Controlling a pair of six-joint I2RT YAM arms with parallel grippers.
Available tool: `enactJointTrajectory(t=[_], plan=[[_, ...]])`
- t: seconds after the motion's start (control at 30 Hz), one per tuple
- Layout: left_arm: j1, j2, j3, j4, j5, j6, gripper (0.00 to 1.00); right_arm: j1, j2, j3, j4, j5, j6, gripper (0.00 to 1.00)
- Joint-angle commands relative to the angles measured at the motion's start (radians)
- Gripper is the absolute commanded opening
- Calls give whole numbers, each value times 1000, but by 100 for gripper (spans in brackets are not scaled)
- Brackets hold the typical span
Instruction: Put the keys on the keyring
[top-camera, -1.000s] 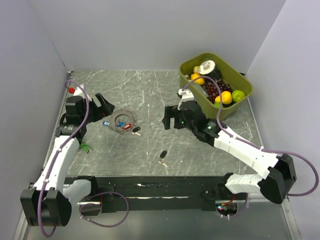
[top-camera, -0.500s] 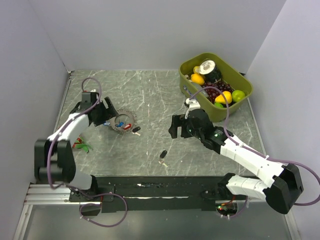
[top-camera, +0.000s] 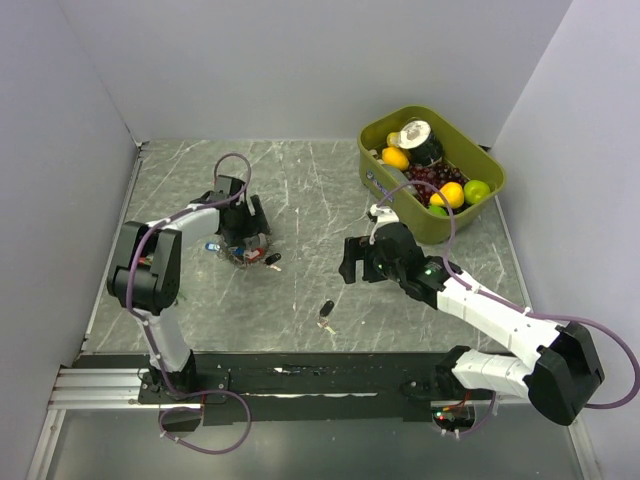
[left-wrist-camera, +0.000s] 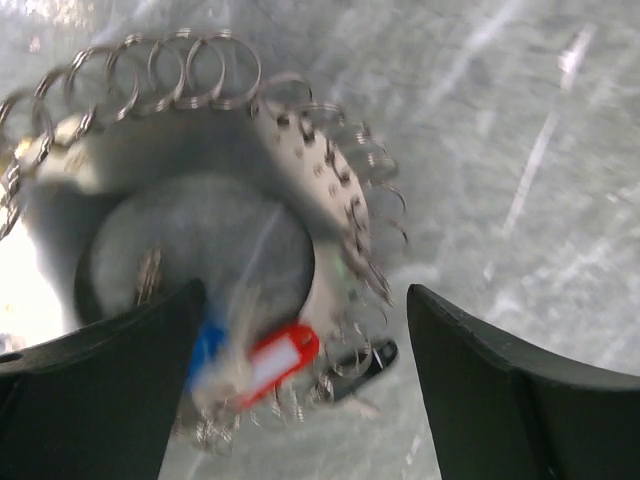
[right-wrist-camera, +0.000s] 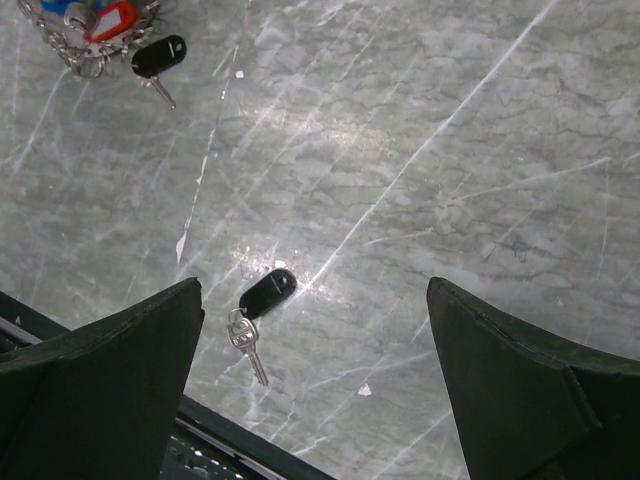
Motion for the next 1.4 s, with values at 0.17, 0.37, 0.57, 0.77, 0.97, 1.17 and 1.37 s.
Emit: enactJointTrajectory(t=[0.17, 0.37, 0.57, 0.77, 0.97, 1.17, 1.37], plan=[[-79, 99, 50, 111, 105, -26, 86, -10, -19, -29, 20, -5, 17, 100], [-164, 116, 45, 155, 159, -54, 86, -10, -23, -33, 19, -8, 15, 100], [-190, 92, 38, 226, 220, -78, 87, -10, -25, -25, 13, -13, 9, 100], [-187, 12, 117, 148, 144, -38, 89, -10, -52, -37, -3, -21, 6, 100], [-115, -97, 96, 93, 116, 5, 90, -9, -60, -49, 0, -33, -9, 100], [116, -227, -108, 145, 220, -43, 89, -7, -22, -39, 0, -48, -23, 100], [233, -282, -186, 74, 200, -49, 90, 17, 45, -31, 11, -88, -31, 100]])
